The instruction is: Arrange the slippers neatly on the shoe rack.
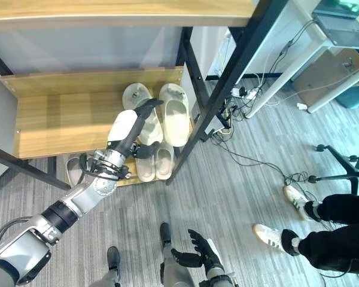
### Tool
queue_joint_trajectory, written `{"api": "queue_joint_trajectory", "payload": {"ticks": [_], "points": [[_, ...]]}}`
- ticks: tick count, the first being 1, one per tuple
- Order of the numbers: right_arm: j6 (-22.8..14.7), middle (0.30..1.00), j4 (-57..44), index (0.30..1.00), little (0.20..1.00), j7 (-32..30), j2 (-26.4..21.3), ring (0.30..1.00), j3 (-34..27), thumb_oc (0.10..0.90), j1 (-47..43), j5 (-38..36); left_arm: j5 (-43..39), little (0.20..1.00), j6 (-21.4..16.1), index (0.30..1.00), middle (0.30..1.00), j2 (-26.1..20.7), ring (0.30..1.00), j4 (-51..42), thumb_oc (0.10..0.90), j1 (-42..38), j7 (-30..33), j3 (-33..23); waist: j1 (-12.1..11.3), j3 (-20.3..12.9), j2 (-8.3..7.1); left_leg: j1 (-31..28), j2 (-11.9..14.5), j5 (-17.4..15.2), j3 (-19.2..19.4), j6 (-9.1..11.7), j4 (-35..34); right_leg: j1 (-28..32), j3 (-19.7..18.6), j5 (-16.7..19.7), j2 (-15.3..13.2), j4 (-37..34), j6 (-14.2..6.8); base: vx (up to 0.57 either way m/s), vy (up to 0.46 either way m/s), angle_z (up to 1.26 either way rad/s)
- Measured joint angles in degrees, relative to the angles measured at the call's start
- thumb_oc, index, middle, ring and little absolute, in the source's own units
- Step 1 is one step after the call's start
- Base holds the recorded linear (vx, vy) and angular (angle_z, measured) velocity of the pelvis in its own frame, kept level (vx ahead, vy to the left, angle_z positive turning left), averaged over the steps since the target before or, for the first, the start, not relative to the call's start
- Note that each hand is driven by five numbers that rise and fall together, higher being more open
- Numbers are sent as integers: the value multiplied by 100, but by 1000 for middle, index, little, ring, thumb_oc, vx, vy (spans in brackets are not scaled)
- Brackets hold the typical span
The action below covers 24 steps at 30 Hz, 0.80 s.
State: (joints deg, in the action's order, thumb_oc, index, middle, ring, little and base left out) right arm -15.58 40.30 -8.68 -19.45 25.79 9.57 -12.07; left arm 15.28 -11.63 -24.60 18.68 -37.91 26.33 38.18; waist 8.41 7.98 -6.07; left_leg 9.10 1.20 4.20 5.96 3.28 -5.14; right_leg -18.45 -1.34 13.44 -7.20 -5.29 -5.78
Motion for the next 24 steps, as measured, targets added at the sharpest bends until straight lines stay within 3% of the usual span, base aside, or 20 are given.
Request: {"api": "queue_joint_trajectory", "payload": {"ticks": [6,12,16,21,24], "points": [[128,900,217,900,900,101,42,900,-61,800,17,-1,-495,900,-183,900,900,222,900,-445,800,330,-342,7,-16,-22,176,-164,5,-6,-11,-7,-1,169,17,-88,0,-2,-18,-1,2,1],[173,900,224,900,900,101,49,900,-153,800,79,-4,-520,900,-183,900,900,240,900,-447,800,358,-358,6,10,-20,203,-163,2,-9,-9,-12,0,167,12,-87,-2,-2,-17,-10,1,0],[182,900,223,900,900,101,72,900,-153,800,118,-30,-884,900,-151,900,900,503,900,76,800,368,-304,-156,0,-22,206,-163,2,-12,-10,-17,0,167,18,-85,-4,-1,-17,0,0,0],[213,900,199,900,900,119,110,900,-156,800,112,-59,-1304,900,433,900,900,711,900,841,800,297,-19,-629,56,-23,207,-119,4,-15,-8,-17,0,116,13,-87,-2,-2,-16,0,0,0],[221,900,196,900,900,196,82,900,-159,800,152,-84,-1299,900,499,900,900,675,900,1041,800,181,237,-745,48,-23,207,-34,4,-9,-19,-13,1,45,32,-44,0,-1,35,9,4,2]]}}
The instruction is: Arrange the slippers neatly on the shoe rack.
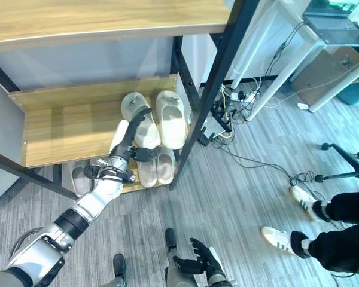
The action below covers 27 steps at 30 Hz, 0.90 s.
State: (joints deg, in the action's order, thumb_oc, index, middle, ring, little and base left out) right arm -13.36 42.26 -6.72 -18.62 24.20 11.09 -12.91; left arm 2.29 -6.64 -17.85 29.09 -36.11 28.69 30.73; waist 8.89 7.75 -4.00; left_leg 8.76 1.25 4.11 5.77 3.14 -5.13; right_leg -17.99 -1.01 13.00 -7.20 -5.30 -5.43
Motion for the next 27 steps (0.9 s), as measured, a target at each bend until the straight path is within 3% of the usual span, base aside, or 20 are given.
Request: {"api": "queue_joint_trajectory", "payload": {"ticks": [8,13,16,21,27], "points": [[-2,900,-45,900,900,34,-14,900,-8,800,6,-131,11,900,86,900,900,-22,900,182,800,-455,379,-225,13,0,-6,7,16,-9,-25,3,-1,15,44,0,10,1,-1,24,1,1],[-2,900,-9,900,900,44,16,900,-153,800,14,-146,3,900,72,900,900,-20,900,-671,800,-10,421,-490,-11,-2,-29,-4,47,-11,-37,7,-1,33,58,-11,15,1,-13,22,10,1],[-1,900,-1,900,900,51,18,900,-177,800,-5,-147,-73,900,69,900,900,55,900,-677,800,51,407,-489,-47,-18,-71,-10,43,-10,-59,7,-1,49,77,-14,14,1,-17,4,6,2],[13,900,-53,900,900,163,16,900,-175,800,-10,-194,-1230,900,78,900,900,352,900,105,800,100,82,-424,26,-76,-209,-1,29,-10,-49,6,-1,33,70,-26,9,0,-33,0,0,0],[57,900,-64,900,900,174,16,900,-173,800,-5,-214,-1480,900,71,900,900,455,900,414,800,-37,85,-401,75,-78,-212,18,15,-13,-46,5,-1,13,65,-23,7,0,-28,0,0,0]]}}
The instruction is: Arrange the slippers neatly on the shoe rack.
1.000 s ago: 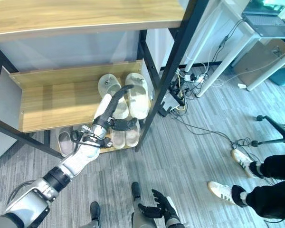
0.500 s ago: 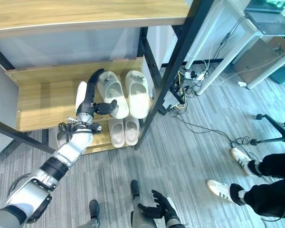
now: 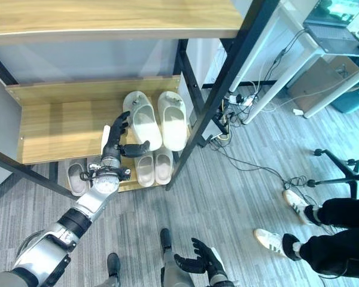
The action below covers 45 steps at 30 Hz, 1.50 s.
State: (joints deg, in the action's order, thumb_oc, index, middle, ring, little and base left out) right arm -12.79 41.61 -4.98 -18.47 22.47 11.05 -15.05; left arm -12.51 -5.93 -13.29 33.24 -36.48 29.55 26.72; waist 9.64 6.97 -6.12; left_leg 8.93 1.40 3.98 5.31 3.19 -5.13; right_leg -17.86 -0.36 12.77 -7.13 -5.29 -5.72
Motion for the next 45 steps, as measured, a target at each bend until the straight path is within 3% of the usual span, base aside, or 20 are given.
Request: {"api": "queue_joint_trajectory", "payload": {"ticks": [10,13,22,45], "points": [[4,900,-123,900,900,33,0,900,9,800,2,0,-234,900,-76,900,900,16,900,235,800,-171,-2,2,47,-5,-2,1,-14,-1,39,-1,0,-26,-43,-32,-5,0,-40,1,1,0],[6,900,-147,900,900,76,0,900,35,800,3,1,-744,900,-258,900,900,-87,900,251,800,-171,-165,1,56,-96,-51,45,-19,-1,75,-2,0,-94,-94,-20,0,0,-25,13,-1,-6],[14,900,-135,900,900,84,-1,900,74,800,45,57,-1070,900,-306,900,900,-138,900,256,800,-169,-581,80,77,-184,-177,40,-27,-10,84,-10,0,-91,-105,24,-5,1,7,1,0,0],[77,900,531,900,900,-164,241,900,128,800,-119,258,-753,900,-327,900,900,-103,900,465,800,-168,-493,201,64,-304,-19,-72,-18,-10,92,-10,0,15,-105,27,-2,0,6,2,-3,0]]}}
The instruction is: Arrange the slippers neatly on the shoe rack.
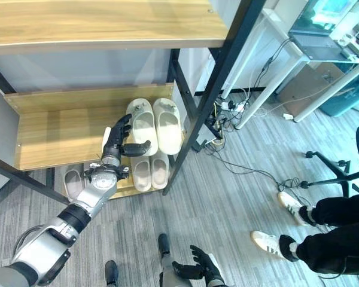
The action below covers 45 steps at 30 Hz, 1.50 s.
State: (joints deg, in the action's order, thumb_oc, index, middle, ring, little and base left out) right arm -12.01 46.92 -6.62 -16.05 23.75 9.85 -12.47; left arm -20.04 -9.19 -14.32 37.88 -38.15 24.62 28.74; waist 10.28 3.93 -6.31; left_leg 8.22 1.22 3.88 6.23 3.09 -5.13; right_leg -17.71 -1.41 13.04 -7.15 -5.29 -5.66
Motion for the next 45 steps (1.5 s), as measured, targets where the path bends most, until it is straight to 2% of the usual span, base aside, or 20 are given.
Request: {"api": "queue_joint_trajectory", "payload": {"ticks": [10,16,18,19,20,22,25,27,29,33,35,38,39,42,45], "points": [[23,900,67,900,900,-2,79,900,53,800,-68,-14,228,900,1,900,900,-10,900,-181,800,0,103,17,-1,-48,54,-107,36,-1,-10,0,0,113,8,-79,-4,-2,-49,0,0,0],[69,900,288,900,900,-2,119,900,51,800,-199,-32,336,900,23,900,900,-114,900,-590,800,83,103,20,-39,-63,81,-305,87,-23,-63,17,-2,348,96,-58,30,-1,0,21,-9,5],[74,900,393,900,900,-6,142,900,26,800,-273,-33,331,900,-6,900,900,-204,900,-1247,800,371,102,-49,-65,-89,117,-434,98,-42,-80,19,-3,489,120,-93,36,-2,4,5,-2,3],[98,900,447,900,900,-13,144,900,-36,800,-293,-34,302,900,-22,900,900,-249,900,-1591,800,534,87,-86,-186,-126,159,-487,93,-53,-85,3,-4,539,125,-146,27,-2,-36,0,0,0],[113,900,469,900,900,-23,162,900,-150,800,-285,-35,260,900,-62,900,900,-328,900,-2166,800,903,83,-197,-187,-162,219,-540,92,-68,-84,2,-6,596,128,-182,24,-4,-10,11,18,4],[125,900,603,900,900,-116,199,900,-326,800,-294,-60,202,900,-179,900,900,-403,900,-2788,800,1358,37,-309,-335,-233,331,-630,96,-83,-139,1,-9,716,190,-207,17,-4,-21,-5,9,12],[162,900,841,900,900,-215,222,900,-413,800,-328,-130,197,900,-317,900,900,-401,900,-2991,800,1592,-18,-366,-463,-298,403,-694,97,-90,-233,1,-16,824,277,-230,6,-6,-31,-29,0,15],[228,900,1022,900,900,-272,286,900,-517,800,-365,-137,87,900,-345,900,900,-427,900,-3389,800,2208,-144,-750,-634,-373,433,-795,97,-96,-258,-3,-8,941,295,-243,3,-8,-40,-25,-13,4],[273,900,1102,900,900,-334,322,900,-564,800,-355,-131,-102,900,-355,900,900,-520,900,-3632,800,2867,-319,-908,-651,-429,420,-908,100,-98,-270,-4,-11,1061,310,-261,4,-38,-44,-60,-29,5],[341,900,1116,900,900,-436,337,900,-630,800,-323,-40,-435,900,-274,900,900,-803,900,-3613,800,4131,-886,-875,-766,-465,426,-1118,96,-153,-318,-21,-29,1290,360,-336,-11,-45,-27,-48,-17,6],[388,900,1124,900,900,-514,335,900,-637,800,-298,57,-574,900,-90,900,900,-812,900,-3505,800,4646,-1066,-873,-821,-470,426,-1190,99,-161,-338,-29,-30,1384,379,-344,-11,-45,-21,-92,-27,5],[424,900,1136,900,900,-541,378,900,-774,800,-299,96,-722,900,-44,900,900,-726,900,-3304,800,5297,-1170,-985,-814,-486,458,-1244,115,-193,-374,-61,-32,1493,428,-358,-5,-46,-27,-56,-15,8],[447,900,1166,900,900,-623,382,900,-853,800,-248,94,-911,900,88,900,900,-720,900,-3078,800,5532,-1168,-968,-910,-501,479,-1280,126,-213,-384,-41,-33,1531,440,-368,1,-46,-18,-55,-14,1],[488,900,1361,900,900,-642,414,900,-984,800,-281,87,-974,900,93,900,900,-537,900,-2823,800,5840,-1151,-1271,-949,-519,510,-1299,136,-201,-437,-42,-33,1572,493,-369,1,-46,-15,-98,-28,9],[523,900,1639,900,900,-732,448,900,-1144,800,-178,25,-1090,900,90,900,900,-336,900,-2029,800,5789,-1127,-1562,-987,-626,564,-1342,148,-214,-534,-19,-33,1677,590,-415,7,-46,-1,-70,-19,16]]}}
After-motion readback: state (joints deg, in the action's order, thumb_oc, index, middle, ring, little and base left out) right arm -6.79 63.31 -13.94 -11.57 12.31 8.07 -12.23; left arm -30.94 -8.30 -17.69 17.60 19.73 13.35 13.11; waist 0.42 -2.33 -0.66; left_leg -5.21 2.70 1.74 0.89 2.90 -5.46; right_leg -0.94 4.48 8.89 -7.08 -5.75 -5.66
